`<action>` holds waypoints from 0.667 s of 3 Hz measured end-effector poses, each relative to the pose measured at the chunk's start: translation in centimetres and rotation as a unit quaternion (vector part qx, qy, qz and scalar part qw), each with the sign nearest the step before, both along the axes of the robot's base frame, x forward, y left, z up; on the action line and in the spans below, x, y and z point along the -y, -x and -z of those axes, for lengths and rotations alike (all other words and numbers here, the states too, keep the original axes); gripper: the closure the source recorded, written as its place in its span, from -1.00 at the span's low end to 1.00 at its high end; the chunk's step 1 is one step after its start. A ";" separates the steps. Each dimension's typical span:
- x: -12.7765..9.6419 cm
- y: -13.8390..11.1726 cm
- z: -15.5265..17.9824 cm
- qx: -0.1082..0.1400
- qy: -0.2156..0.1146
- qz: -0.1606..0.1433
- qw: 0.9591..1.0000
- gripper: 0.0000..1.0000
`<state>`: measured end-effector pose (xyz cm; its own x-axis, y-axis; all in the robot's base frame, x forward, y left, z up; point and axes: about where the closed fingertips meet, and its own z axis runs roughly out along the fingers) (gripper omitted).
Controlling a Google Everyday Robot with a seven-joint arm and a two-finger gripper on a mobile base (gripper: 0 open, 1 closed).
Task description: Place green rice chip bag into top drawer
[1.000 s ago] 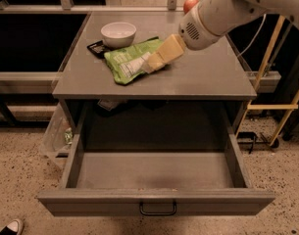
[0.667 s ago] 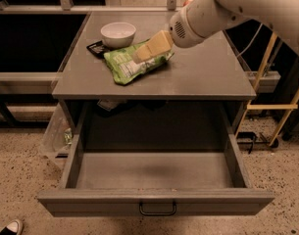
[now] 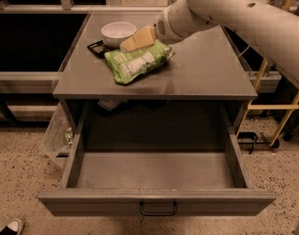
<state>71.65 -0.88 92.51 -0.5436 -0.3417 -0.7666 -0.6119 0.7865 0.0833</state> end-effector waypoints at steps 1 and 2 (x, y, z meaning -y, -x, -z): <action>-1.6 -1.7 1.0 -0.005 0.007 0.002 1.000 -1.00; -2.9 -3.0 2.2 -0.018 0.019 -0.001 1.000 -1.00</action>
Offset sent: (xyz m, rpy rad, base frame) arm 0.0439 0.0404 -0.0336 -0.0694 0.0616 0.0045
